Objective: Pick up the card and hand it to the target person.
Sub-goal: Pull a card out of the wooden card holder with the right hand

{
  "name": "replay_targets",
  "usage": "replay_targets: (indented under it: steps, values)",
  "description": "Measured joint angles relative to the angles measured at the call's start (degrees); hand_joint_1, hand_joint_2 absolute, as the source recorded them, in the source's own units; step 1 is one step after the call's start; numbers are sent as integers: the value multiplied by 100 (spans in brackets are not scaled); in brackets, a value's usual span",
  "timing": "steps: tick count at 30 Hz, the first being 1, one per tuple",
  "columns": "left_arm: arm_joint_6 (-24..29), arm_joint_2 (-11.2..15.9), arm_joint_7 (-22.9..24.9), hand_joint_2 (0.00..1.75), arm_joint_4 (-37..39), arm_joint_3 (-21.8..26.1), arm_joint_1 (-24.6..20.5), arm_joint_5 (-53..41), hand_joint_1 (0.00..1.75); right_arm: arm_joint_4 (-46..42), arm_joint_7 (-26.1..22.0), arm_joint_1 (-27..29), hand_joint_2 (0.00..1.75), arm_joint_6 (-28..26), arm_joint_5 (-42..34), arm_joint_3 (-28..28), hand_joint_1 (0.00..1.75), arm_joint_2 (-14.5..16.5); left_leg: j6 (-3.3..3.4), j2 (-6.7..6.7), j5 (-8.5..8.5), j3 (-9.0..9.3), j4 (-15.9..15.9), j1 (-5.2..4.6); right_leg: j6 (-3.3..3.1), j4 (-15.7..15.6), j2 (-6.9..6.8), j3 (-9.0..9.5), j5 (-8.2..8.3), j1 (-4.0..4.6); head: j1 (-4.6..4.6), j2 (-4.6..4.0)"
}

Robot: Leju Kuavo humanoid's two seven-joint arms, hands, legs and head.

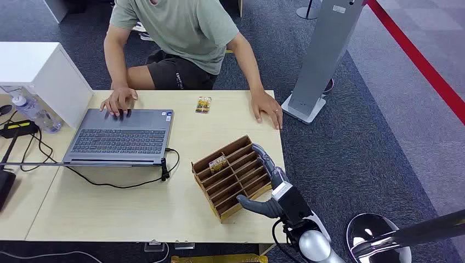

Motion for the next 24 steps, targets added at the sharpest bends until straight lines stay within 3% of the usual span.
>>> replay_targets:
  steps: [24]
  values:
    - [2, -58, 42, 0, 0, 0, 1, -21, 0, 31, 55, 22, 175, -52, -99, -3, 0, -3, 0, 0, 0, 0, 0, 0, 0, 0, 0, 0, 0, 0, 1, 0]
